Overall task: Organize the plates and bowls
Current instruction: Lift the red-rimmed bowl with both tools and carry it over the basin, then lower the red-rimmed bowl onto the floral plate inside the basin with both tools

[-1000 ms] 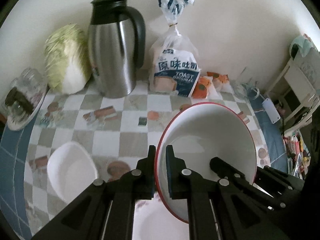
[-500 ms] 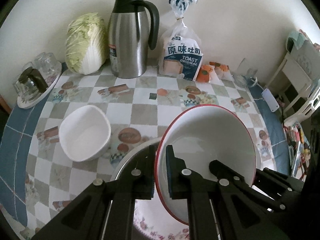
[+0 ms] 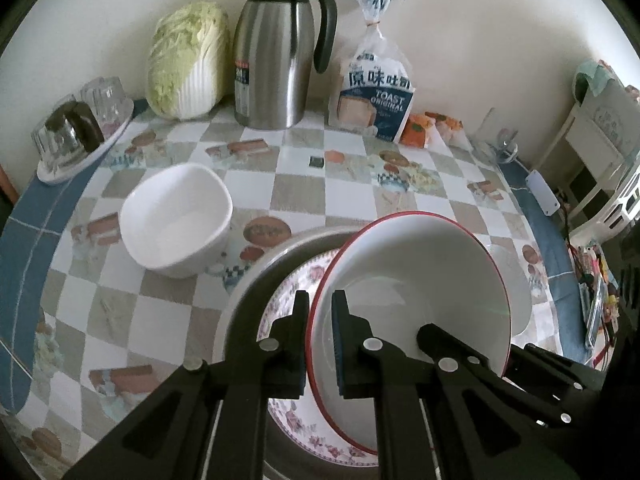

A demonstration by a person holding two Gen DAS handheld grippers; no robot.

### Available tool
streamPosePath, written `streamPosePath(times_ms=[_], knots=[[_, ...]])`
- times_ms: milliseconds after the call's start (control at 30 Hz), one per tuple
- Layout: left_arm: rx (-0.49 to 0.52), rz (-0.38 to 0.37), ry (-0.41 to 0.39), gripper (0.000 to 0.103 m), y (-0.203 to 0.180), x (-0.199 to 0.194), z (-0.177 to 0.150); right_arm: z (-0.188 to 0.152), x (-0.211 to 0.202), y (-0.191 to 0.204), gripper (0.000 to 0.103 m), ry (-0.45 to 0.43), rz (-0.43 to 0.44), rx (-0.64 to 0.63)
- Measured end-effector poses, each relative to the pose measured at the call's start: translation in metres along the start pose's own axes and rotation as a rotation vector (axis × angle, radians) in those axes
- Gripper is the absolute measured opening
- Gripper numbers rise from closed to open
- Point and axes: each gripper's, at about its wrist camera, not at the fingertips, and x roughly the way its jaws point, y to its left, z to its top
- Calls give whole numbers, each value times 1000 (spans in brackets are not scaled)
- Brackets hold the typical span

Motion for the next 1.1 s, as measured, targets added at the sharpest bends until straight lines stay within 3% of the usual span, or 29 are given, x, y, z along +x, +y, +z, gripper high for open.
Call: streamPosePath(times_ms=[400,1100], knots=[[23,-16,27,9,-1,14,-12,-20,14,-10,17,16,-5,67],[26,-19,69,9,-5,30,-16,-22,28,-21,17,38,-11,80]])
